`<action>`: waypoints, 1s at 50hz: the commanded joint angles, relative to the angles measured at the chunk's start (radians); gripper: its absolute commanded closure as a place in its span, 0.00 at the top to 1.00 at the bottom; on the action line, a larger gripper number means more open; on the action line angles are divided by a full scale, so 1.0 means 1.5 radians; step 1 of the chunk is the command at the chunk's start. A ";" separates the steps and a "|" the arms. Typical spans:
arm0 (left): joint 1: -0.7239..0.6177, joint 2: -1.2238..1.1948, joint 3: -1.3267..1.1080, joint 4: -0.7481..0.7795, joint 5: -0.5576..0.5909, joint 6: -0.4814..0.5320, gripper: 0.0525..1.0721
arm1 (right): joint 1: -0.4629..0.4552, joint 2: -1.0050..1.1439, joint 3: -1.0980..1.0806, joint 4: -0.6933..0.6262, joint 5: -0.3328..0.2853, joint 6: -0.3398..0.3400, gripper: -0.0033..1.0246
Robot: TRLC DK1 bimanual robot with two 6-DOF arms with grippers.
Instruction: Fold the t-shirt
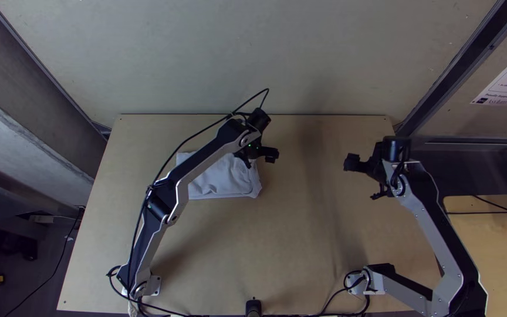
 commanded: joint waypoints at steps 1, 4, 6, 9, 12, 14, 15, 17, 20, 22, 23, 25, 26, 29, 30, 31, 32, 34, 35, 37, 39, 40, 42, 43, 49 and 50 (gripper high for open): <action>0.032 -0.112 -0.044 -0.013 -0.010 0.030 0.96 | -0.005 0.000 0.066 0.025 0.003 -0.035 0.96; 0.058 -0.161 -0.067 -0.017 -0.017 0.048 0.96 | -0.006 0.006 0.097 0.033 0.003 -0.051 0.96; 0.077 -0.196 -0.079 -0.022 -0.017 0.063 0.96 | -0.006 0.007 0.114 0.042 0.002 -0.066 0.96; 0.111 -0.245 -0.095 -0.028 -0.018 0.085 0.96 | -0.006 0.004 0.136 0.060 0.002 -0.087 0.96; 0.148 -0.295 -0.111 -0.035 -0.018 0.112 0.96 | -0.004 0.004 0.162 0.062 0.002 -0.099 0.96; 0.177 -0.328 -0.122 -0.035 -0.018 0.135 0.96 | -0.001 0.003 0.181 0.062 0.002 -0.106 0.96; 0.190 -0.346 -0.129 -0.035 -0.018 0.145 0.96 | -0.001 0.003 0.189 0.062 0.002 -0.108 0.96; 0.218 -0.380 -0.147 -0.033 -0.018 0.164 0.96 | 0.002 0.002 0.208 0.062 0.002 -0.109 0.96; 0.263 -0.426 -0.162 -0.031 -0.017 0.196 0.96 | 0.005 -0.002 0.237 0.062 0.002 -0.113 0.96; 0.298 -0.457 -0.176 -0.026 -0.018 0.219 0.96 | 0.006 -0.004 0.256 0.063 0.002 -0.116 0.96; 0.316 -0.471 -0.185 -0.023 -0.018 0.230 0.96 | 0.007 -0.005 0.268 0.063 0.002 -0.119 0.96; 0.344 -0.498 -0.195 -0.021 -0.017 0.248 0.96 | 0.011 -0.008 0.288 0.065 0.002 -0.127 0.96; 0.355 -0.512 -0.201 -0.019 -0.017 0.255 0.96 | 0.011 -0.010 0.297 0.068 0.003 -0.133 0.96; 0.401 -0.554 -0.224 -0.012 -0.017 0.275 0.96 | 0.011 -0.015 0.327 0.071 0.003 -0.143 0.96; 0.415 -0.570 -0.236 -0.008 -0.017 0.285 0.96 | 0.011 -0.017 0.336 0.072 0.003 -0.146 0.96; 0.425 -0.587 -0.251 0.000 -0.018 0.292 0.96 | 0.011 -0.020 0.344 0.077 0.003 -0.151 0.96; 0.433 -0.608 -0.271 0.017 -0.017 0.302 0.96 | 0.011 -0.026 0.351 0.084 0.003 -0.157 0.96; 0.455 -0.653 -0.315 0.059 -0.017 0.318 0.96 | 0.009 -0.037 0.358 0.097 0.005 -0.162 0.96; 0.464 -0.674 -0.338 0.076 -0.017 0.324 0.96 | 0.009 -0.044 0.360 0.102 0.005 -0.165 0.96; 0.476 -0.717 -0.381 0.104 -0.017 0.337 0.96 | 0.006 -0.058 0.362 0.116 0.007 -0.175 0.96; 0.491 -0.757 -0.424 0.130 -0.017 0.350 0.96 | 0.002 -0.074 0.359 0.127 0.008 -0.183 0.96; 0.498 -0.778 -0.443 0.140 -0.017 0.356 0.96 | 0.001 -0.082 0.359 0.127 0.008 -0.186 0.96; 0.509 -0.814 -0.480 0.157 -0.017 0.362 0.96 | 0.001 -0.100 0.353 0.128 0.008 -0.193 0.96; 0.518 -0.832 -0.499 0.169 -0.018 0.362 0.96 | -0.002 -0.110 0.346 0.133 0.009 -0.198 0.96; 0.545 -0.932 -0.600 0.224 -0.017 0.364 0.96 | -0.006 -0.195 0.266 0.180 0.009 -0.219 0.96; 0.549 -0.948 -0.617 0.233 -0.017 0.364 0.96 | -0.007 -0.215 0.245 0.194 0.009 -0.222 0.96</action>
